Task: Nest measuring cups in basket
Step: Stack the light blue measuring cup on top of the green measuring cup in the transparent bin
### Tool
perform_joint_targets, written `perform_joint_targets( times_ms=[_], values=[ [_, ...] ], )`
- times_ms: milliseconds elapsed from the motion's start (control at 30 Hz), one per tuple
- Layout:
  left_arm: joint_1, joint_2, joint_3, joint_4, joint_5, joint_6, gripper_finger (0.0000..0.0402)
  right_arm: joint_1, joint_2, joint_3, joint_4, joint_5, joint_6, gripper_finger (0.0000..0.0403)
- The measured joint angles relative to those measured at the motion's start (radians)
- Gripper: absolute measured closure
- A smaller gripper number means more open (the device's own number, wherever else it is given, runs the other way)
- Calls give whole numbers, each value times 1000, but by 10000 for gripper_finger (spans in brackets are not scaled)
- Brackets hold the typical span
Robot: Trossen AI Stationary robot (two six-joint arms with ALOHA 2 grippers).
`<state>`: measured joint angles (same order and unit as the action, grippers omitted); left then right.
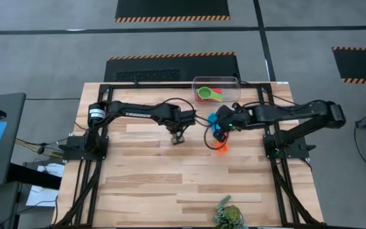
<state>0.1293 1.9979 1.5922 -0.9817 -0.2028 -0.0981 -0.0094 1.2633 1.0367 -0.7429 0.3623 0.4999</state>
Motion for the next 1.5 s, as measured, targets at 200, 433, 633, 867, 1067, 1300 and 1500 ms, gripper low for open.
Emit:
perform_joint_targets(
  times_ms=[200,433,633,867,1067,1300,1500],
  values=[
    [6,-5,-44,-201,-114,-71,401,-71,109,0,-7,-105,5,377],
    [6,-35,-147,-229,-125,-98,401,-122,240,0,-16,-204,-19,377],
    [6,-153,-285,-222,-141,-148,401,-132,287,0,-24,-233,-37,377],
    [13,-423,-523,-54,-195,-204,401,-140,262,0,-25,-226,-40,377],
    [30,-653,-742,254,-110,-269,401,-171,253,0,-28,-203,-39,377],
    [30,-755,-859,444,-63,-416,401,-210,291,0,-39,-209,-39,375],
    [30,-754,-861,459,-67,-443,401,-216,342,0,-7,-286,-63,338]
  ],
)
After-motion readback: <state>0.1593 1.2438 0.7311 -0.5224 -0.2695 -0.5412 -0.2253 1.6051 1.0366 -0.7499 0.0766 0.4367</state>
